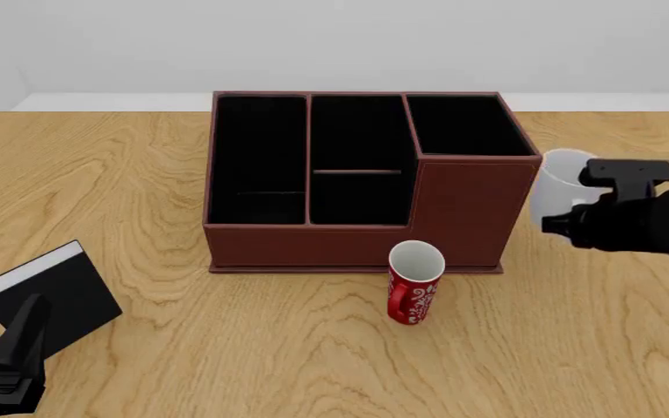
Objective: Pick up the white mug and place it to the right of the caddy.
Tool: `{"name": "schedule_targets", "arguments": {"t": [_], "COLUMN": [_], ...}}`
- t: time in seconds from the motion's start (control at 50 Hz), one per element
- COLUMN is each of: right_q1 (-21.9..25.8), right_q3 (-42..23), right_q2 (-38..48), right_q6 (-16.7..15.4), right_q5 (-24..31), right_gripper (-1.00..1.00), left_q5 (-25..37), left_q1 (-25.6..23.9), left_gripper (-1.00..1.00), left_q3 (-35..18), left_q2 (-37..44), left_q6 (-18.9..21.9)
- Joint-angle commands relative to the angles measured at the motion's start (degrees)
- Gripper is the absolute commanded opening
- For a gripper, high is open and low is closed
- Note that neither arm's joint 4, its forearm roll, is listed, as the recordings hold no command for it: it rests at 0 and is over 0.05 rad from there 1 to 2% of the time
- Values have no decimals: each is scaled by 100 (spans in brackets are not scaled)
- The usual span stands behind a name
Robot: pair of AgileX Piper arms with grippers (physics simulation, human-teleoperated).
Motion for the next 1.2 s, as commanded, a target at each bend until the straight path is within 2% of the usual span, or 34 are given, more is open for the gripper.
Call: {"name": "schedule_targets", "arguments": {"t": [0.02, 1.2], "right_q1": [48, 59], "right_q3": [50, 263], "right_q2": [158, 902], "right_q6": [83, 157], "right_q5": [-159, -718], "right_gripper": [-100, -100], "left_q5": [0, 0], "left_q1": [0, 0], "left_gripper": [100, 100], "left_q3": [0, 0], "left_q2": [0, 0], "left_q6": [0, 0]}}
